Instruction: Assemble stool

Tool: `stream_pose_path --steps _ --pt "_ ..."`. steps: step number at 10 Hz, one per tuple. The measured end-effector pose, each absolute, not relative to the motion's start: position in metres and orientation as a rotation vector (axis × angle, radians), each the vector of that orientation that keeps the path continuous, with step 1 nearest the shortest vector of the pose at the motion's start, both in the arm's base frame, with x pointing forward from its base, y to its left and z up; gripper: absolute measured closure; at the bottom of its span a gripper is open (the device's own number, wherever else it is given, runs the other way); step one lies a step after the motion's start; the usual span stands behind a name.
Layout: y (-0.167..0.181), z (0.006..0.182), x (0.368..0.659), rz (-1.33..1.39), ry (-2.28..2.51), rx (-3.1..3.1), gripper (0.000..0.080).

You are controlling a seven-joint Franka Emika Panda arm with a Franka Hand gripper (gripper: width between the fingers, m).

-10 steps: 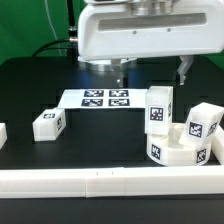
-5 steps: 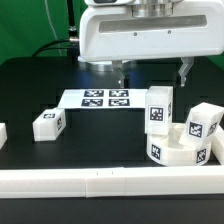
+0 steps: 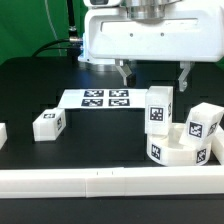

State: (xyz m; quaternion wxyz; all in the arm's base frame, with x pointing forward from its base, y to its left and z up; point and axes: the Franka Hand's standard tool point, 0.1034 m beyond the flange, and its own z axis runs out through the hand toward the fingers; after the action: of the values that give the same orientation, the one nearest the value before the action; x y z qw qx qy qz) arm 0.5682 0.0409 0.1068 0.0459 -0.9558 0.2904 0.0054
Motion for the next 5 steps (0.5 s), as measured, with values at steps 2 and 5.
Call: stream_pose_path --steps 2,5 --pt "0.042 0.106 0.568 0.028 1.088 -2.85 0.015" --pt "0.049 0.095 0.571 0.008 1.038 -2.876 0.015"
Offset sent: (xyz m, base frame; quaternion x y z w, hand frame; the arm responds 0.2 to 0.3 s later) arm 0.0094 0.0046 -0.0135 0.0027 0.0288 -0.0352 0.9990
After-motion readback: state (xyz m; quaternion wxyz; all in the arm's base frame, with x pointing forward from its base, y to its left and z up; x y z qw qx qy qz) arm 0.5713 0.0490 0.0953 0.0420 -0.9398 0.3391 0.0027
